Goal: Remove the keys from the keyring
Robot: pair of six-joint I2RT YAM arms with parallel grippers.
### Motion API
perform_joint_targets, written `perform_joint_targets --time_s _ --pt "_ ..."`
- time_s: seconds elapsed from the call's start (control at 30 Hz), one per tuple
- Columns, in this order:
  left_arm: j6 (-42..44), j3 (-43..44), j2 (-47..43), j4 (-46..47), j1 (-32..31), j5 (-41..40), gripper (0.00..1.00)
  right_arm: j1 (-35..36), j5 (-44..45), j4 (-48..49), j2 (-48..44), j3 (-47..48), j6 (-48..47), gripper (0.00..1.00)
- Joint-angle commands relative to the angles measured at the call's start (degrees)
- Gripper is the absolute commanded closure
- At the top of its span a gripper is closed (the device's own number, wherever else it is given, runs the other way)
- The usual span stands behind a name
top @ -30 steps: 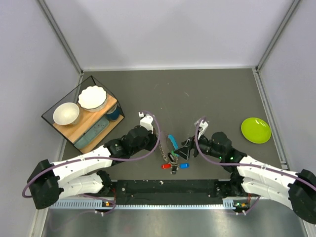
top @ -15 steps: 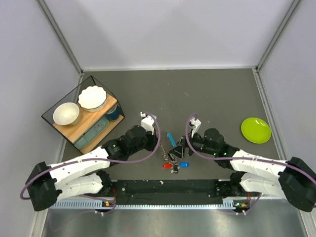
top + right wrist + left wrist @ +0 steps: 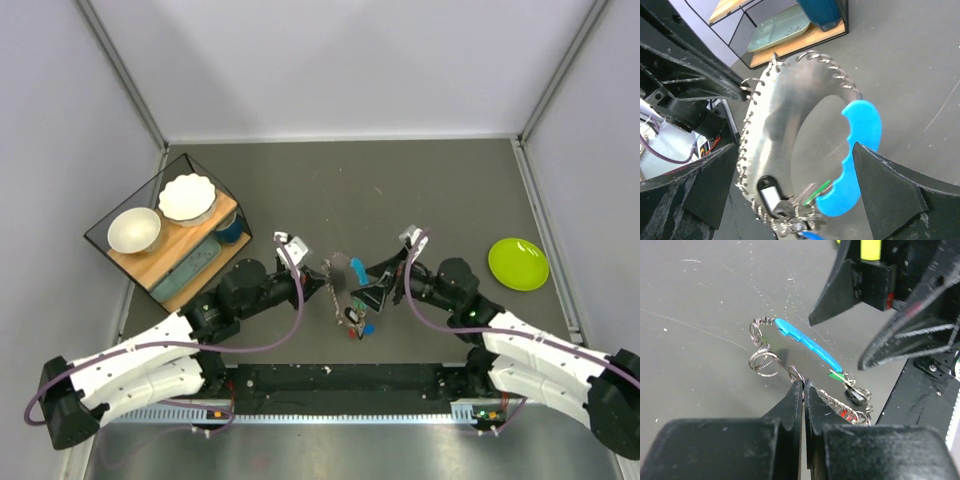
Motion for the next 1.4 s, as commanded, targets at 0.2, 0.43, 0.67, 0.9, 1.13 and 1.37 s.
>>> perform_joint_targets --time_s 0.2,0.43,0.67,0.9,1.13,1.37 --pt "4.6 1.0 -5.1 4.8 -0.1 6.0 1.0 -9.4 -19.9 7.9 4.3 1.2 3.4 0.01" --pt "5.1 0.9 -8.5 4.5 -0.1 4.9 1.0 -10.1 -23.5 16.5 8.2 -1.4 6.2 0.01" --pt "6.3 1.7 -11.0 1.9 -0.1 3.6 1.0 -10.2 -24.7 16.4 9.3 -0.5 7.9 0.01" --pt "7.3 3.0 -12.4 -1.0 -0.1 1.3 1.0 -10.1 -21.2 11.9 8.1 0.1 6.7 0.01" --pt "6.8 3.2 -13.7 -0.7 -0.1 1.4 1.0 -10.1 -21.4 12.5 6.9 0.0 8.0 0.01" --pt "6.2 4.2 -14.7 -0.1 -0.1 2.4 1.0 -10.2 -24.1 18.7 12.6 -0.1 11.8 0.01"
